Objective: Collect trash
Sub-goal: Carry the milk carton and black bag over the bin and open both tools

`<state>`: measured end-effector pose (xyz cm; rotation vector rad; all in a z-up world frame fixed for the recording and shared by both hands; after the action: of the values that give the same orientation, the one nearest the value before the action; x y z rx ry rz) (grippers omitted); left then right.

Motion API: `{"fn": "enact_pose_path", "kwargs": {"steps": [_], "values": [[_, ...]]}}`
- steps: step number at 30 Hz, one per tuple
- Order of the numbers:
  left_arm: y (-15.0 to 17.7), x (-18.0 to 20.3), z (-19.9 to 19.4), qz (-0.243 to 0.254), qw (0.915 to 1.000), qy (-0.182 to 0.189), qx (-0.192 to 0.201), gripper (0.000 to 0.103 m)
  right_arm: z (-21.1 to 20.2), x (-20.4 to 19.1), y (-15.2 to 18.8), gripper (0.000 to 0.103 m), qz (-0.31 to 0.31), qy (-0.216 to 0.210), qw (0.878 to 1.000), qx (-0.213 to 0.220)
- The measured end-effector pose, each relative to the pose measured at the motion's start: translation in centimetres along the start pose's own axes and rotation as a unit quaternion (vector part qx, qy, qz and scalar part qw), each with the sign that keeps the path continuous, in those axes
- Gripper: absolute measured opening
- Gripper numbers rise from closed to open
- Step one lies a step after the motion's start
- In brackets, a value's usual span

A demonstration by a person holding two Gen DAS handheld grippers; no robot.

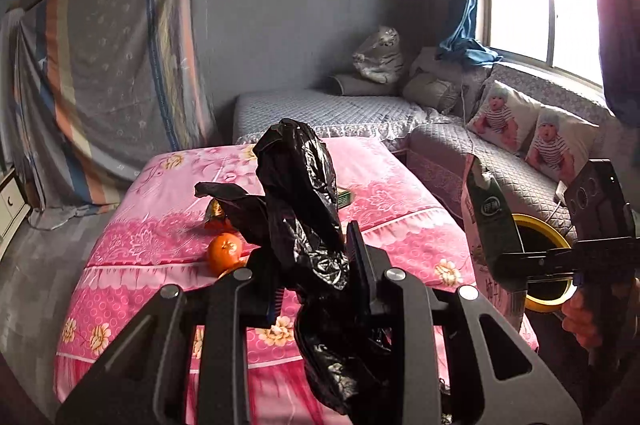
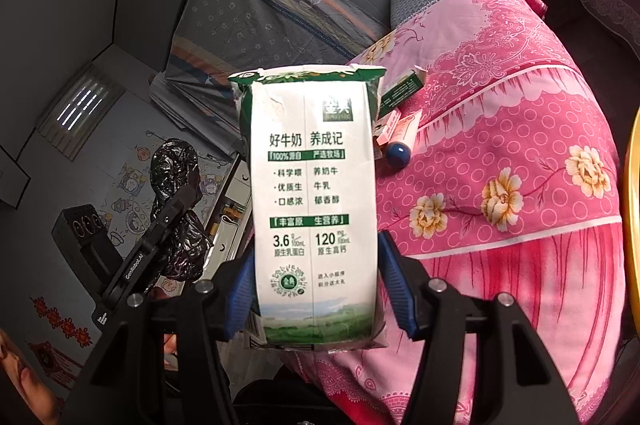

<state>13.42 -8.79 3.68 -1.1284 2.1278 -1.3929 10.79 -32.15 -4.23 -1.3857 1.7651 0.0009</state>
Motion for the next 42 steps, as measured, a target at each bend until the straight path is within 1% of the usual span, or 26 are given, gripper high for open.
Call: {"fn": "enact_pose_path", "kwargs": {"steps": [6, 12, 16, 19, 21, 23, 26, 32, 35, 38, 42], "values": [[-1.5, 4.0, 1.4, 0.038, 0.9985, 0.039, 0.006, 0.026, -3.5, 3.6, -0.9, 0.054, 0.038, 0.025, 0.998, 0.049], [-2.3, 7.4, 2.9, 0.066, 0.9952, 0.072, 0.008, 0.026, -7.6, 7.9, -1.4, 0.054, 0.074, 0.074, 0.989, 0.108], [-2.2, 9.3, 3.9, 0.079, 0.9922, 0.096, 0.005, 0.026, -9.9, 10.6, -1.4, 0.054, 0.09, 0.134, 0.976, 0.149], [-2.3, 10.5, 4.6, 0.089, 0.9898, 0.112, 0.002, 0.027, -11.1, 12.4, -1.2, 0.054, 0.088, 0.208, 0.957, 0.181], [-2.3, 11.4, 5.2, 0.095, 0.9878, 0.123, -0.001, 0.027, -11.6, 13.6, -0.9, 0.054, 0.088, 0.247, 0.945, 0.193], [-2.4, 12.1, 5.9, 0.101, 0.986, 0.133, -0.002, 0.027, -11.8, 14.8, -0.8, 0.054, 0.094, 0.275, 0.936, 0.199], [-2.3, 13.0, 7.3, 0.104, 0.9834, 0.149, -0.008, 0.027, -11.6, 16.6, -0.6, 0.054, 0.1, 0.305, 0.925, 0.201], [-2.2, 14.9, 11.2, 0.098, 0.9782, 0.179, -0.039, 0.027, -10.6, 19.3, 0.2, 0.054, 0.111, 0.345, 0.912, 0.19], [-1.9, 15.9, 13.3, 0.096, 0.9746, 0.195, -0.054, 0.027, -10.4, 20.6, 0.6, 0.055, 0.119, 0.37, 0.902, 0.186], [-1.5, 17.0, 15.2, 0.097, 0.9717, 0.205, -0.066, 0.027, -10.3, 21.8, 0.5, 0.055, 0.127, 0.369, 0.903, 0.18], [-1.1, 18.0, 17.8, 0.089, 0.9681, 0.216, -0.091, 0.027, -10.2, 22.0, 0.6, 0.055, 0.121, 0.377, 0.9, 0.181]]}}
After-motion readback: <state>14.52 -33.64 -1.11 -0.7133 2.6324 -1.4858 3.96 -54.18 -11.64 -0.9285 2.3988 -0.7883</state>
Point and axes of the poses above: each gripper's, at about its wrist camera, not at the fingertips, and z roughly the way its jaws point, x to its right, y to its underside, the point moved 2 cm from there along z, roughly the way its jaws point, and after that the axes turned 15 degrees about y, right-handed, at the moved point
